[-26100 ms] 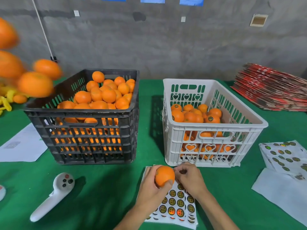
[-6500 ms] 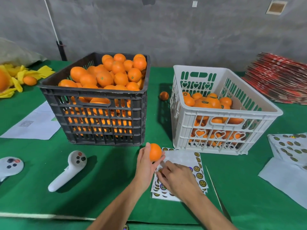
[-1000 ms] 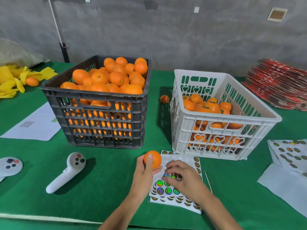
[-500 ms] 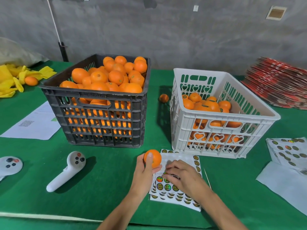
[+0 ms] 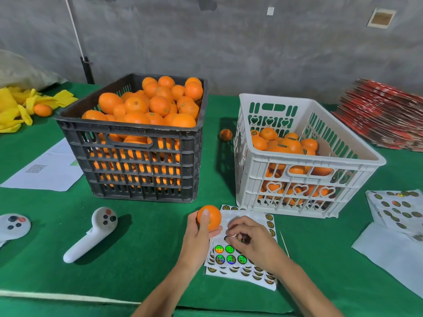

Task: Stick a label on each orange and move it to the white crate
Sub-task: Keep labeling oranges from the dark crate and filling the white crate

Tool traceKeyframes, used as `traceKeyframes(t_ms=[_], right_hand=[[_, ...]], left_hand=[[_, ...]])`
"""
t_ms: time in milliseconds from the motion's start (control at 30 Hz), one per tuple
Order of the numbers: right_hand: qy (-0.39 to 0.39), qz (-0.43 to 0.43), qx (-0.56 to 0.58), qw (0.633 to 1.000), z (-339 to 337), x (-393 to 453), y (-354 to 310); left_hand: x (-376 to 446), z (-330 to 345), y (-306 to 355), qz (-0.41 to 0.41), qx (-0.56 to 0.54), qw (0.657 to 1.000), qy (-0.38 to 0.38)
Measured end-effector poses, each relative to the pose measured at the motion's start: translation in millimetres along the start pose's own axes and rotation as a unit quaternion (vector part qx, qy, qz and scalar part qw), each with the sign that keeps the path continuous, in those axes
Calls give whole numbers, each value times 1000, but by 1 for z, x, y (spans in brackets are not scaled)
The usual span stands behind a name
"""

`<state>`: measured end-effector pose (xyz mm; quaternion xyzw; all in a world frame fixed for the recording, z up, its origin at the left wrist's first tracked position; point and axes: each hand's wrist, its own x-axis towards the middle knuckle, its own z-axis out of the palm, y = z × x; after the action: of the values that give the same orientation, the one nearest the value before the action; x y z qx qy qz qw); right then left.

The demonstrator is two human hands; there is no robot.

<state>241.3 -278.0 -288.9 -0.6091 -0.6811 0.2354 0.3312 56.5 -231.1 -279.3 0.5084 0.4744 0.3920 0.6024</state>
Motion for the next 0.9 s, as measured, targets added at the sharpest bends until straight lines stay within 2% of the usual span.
traceKeyframes(t_ms=[133, 233, 300, 433, 600, 633, 700, 800, 900], right_hand=[[9, -14, -39, 999, 2, -3, -6], [127, 64, 5, 990, 1, 7, -21], [206, 77, -21, 975, 4, 13, -33], [225, 3, -105, 969, 22, 13, -60], [253, -104, -128, 953, 4, 16, -82], [268, -123, -169, 941, -4, 16, -89], [293, -148, -248, 912, -22, 22, -100], [348, -137, -230, 899, -56, 37, -115], [373, -103, -221, 895, -97, 54, -118]], left_hand=[[-3, 0, 2, -9, 0, 1000, 0], [-1, 0, 3, -17, 4, 1000, 3], [1, 0, 5, -20, 9, 1000, 5], [5, 5, 17, -8, 2, 1000, 11], [13, 11, 59, -27, -152, 988, 6], [13, 12, 71, -21, -165, 986, 5], [11, 20, 95, 4, -170, 985, -9], [8, 28, 137, 82, -91, 990, -72], [11, 24, 178, 184, -15, 975, -121]])
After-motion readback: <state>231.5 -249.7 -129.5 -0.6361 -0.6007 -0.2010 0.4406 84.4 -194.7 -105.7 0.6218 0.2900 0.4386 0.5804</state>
